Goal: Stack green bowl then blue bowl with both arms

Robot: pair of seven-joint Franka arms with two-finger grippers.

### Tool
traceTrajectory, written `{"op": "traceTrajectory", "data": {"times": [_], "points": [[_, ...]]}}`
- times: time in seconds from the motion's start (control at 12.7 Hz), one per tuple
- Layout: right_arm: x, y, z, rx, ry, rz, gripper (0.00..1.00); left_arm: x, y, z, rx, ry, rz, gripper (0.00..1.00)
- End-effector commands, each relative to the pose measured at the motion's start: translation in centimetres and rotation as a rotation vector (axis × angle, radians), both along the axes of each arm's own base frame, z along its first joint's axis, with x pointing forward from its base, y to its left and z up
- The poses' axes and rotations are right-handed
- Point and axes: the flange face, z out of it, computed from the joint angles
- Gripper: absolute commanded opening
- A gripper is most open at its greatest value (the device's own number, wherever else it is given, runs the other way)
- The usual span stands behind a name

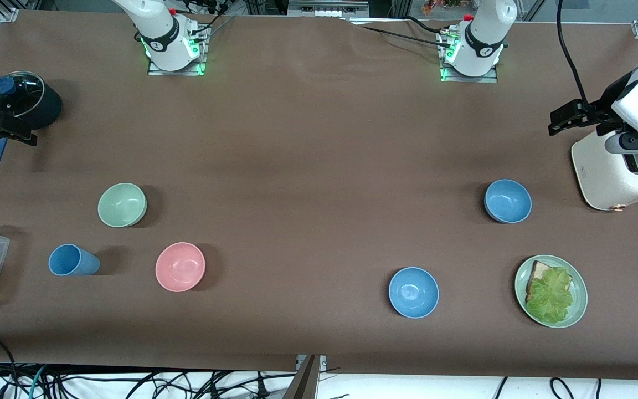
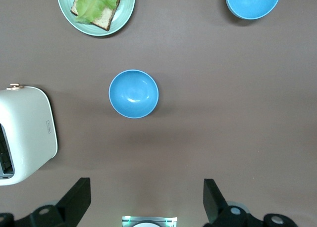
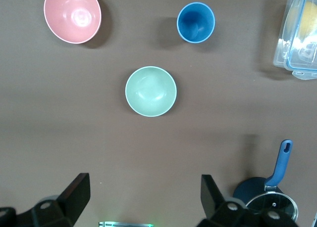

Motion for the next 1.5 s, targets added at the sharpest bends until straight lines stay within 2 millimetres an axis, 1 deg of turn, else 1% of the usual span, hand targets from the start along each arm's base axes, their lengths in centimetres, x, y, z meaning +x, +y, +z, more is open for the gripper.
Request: {"op": "traceTrajectory", "data": {"times": [0.0,0.16,0.32,0.47,0.55,0.63,0.79,0.87,0.95,1.02,1.1,1.18,1.26,1.34,1.42], "points": [[-0.1,-0.1,0.2,-0.013,-0.006,-0.002,0.99,0.3,-0.1,0.7,-0.014,-0.004,0.007,1.0],[0.0,-0.3,-0.1,-0.011,-0.002,-0.001,0.99,0.3,-0.1,0.7,-0.014,-0.004,0.007,1.0],[0.6,-0.4,-1.4,-0.014,0.019,0.001,0.99,0.3,-0.1,0.7,-0.014,-0.004,0.007,1.0],[0.9,-0.6,-2.0,-0.016,0.026,-0.002,0.99,0.4,0.0,0.6,-0.014,-0.004,0.007,1.0],[1.1,-1.1,-2.7,-0.009,0.032,-0.015,0.99,0.4,0.0,0.6,-0.014,-0.006,0.007,1.0],[1.5,-2.7,-3.7,-0.007,0.042,-0.041,0.99,0.4,0.0,0.6,-0.014,-0.007,0.007,1.0],[1.9,-4.4,-5.8,-0.004,0.079,-0.069,0.99,0.4,0.1,0.6,-0.014,-0.007,0.008,1.0],[2.0,-5.0,-6.4,-0.004,0.085,-0.078,0.99,0.4,0.2,0.6,-0.014,-0.007,0.01,1.0],[2.4,-5.2,-7.4,-0.004,0.1,-0.081,0.99,0.4,0.2,0.6,-0.014,-0.007,0.01,1.0],[2.7,-6.2,-9.0,0.002,0.11,-0.097,0.99,0.4,0.2,0.6,-0.014,-0.007,0.01,1.0],[3.1,-6.7,-10.6,0.029,0.115,-0.11,0.99,0.4,0.2,0.6,-0.014,-0.007,0.01,1.0],[3.5,-7.4,-12.7,0.064,0.116,-0.113,0.99,0.4,0.2,0.6,-0.014,-0.007,0.01,1.0],[3.4,-8.3,-15.4,0.088,0.115,-0.113,0.99,0.4,0.2,0.6,-0.014,-0.007,0.01,1.0],[2.9,-8.9,-17.9,0.111,0.1,-0.11,0.99,0.4,0.2,0.6,-0.014,-0.007,0.01,1.0],[2.2,-10.0,-20.1,0.134,0.093,-0.115,0.99,0.4,0.2,0.6,-0.014,-0.007,0.01,1.0]]}}
